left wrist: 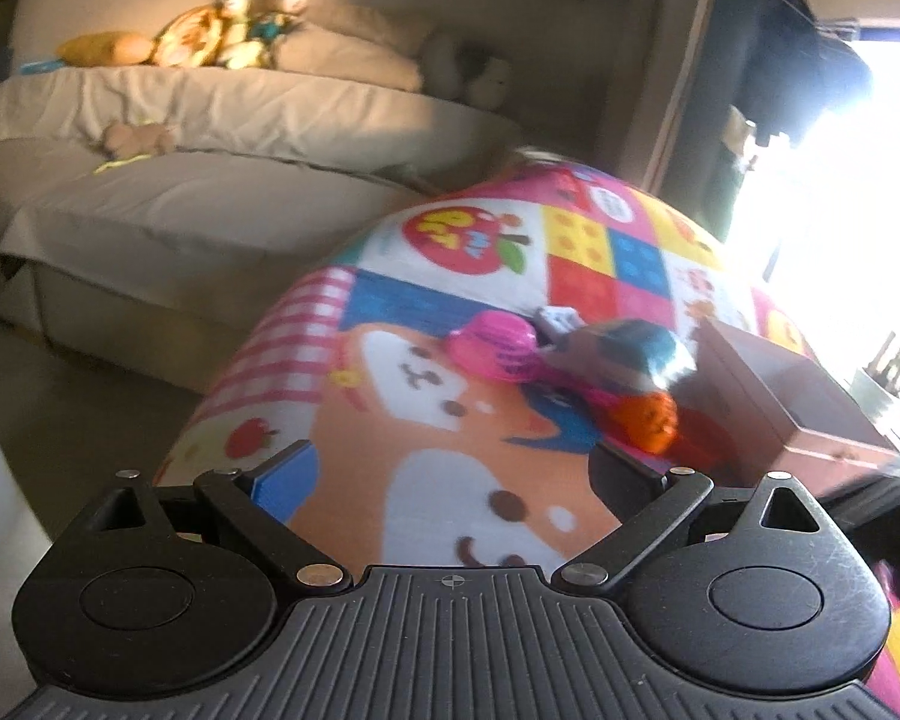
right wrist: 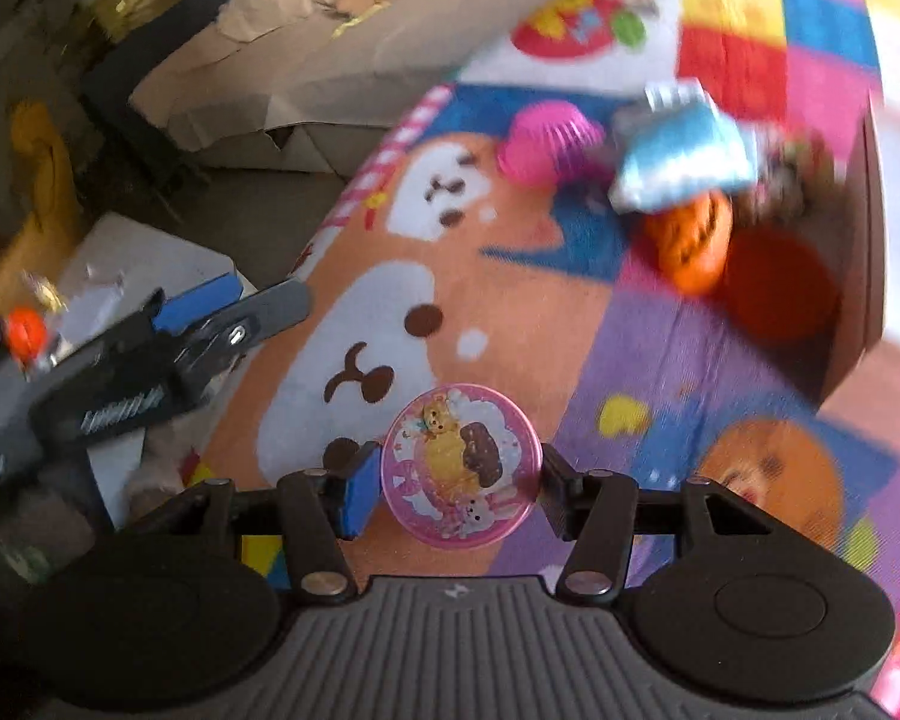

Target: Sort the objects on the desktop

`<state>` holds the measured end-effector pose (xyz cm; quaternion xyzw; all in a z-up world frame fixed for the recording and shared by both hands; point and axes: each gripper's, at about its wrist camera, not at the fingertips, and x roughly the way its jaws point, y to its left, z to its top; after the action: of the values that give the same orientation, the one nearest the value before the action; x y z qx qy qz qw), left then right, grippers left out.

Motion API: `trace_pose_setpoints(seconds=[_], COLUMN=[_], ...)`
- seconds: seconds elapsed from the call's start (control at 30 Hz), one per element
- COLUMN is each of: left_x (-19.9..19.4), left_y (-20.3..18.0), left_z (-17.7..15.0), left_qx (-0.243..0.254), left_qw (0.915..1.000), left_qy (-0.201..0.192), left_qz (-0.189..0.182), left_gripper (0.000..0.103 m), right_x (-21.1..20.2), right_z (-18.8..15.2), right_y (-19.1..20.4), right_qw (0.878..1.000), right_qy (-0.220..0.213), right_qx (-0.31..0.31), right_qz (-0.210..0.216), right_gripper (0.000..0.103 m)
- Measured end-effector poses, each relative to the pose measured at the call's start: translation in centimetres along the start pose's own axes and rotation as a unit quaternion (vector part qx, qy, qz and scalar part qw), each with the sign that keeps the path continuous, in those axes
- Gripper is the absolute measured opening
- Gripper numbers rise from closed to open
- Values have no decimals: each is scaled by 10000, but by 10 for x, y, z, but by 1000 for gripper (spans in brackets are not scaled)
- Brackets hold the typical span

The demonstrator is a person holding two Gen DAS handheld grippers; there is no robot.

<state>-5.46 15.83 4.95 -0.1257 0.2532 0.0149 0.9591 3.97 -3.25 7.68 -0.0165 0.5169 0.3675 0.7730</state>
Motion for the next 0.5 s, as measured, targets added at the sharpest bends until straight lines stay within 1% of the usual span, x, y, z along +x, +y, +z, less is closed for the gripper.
trace_pose_setpoints(seconds=[0.1,0.17,0.2,0.23,0.27,0.3,0.37,0.4,0.43,0.5], left_x=[-4,-6,-7,-9,-9,-9,-2,5,13,28], left_y=[-7,-14,-19,-28,-38,-51,-77,-90,-100,-116], left_z=[-3,-5,-7,-10,-14,-18,-29,-33,-37,-41], left_qx=[176,357,502,765,1038,1324,1789,1985,2108,2213], left_qw=[9997,9987,9975,9947,9907,9859,9774,9741,9722,9713], left_qy=[28,75,97,139,187,219,261,344,420,564], left_qz=[-171,-348,-479,-680,-855,-1000,-1092,-1027,-924,-664], left_gripper=[100,101,102,102,103,103,103,102,102,102], right_x=[7,3,-3,-14,-27,-39,-64,-77,-86,-105], right_z=[-1,-2,-3,-5,-10,-14,-29,-39,-48,-67], right_y=[-9,-13,-15,-16,-20,-23,-31,-36,-41,-51], right_qw=[9998,9995,9990,9980,9959,9928,9823,9746,9685,9574], right_qy=[-155,-309,-441,-626,-901,-1170,-1710,-1965,-2115,-2283], right_qx=[87,80,55,9,-42,-76,-183,-264,-321,-385], right_qz=[-77,-51,-20,-17,-91,-248,-739,-1039,-1274,-1726], right_gripper=[55,57,60,62,64,66,69,70,70,71])
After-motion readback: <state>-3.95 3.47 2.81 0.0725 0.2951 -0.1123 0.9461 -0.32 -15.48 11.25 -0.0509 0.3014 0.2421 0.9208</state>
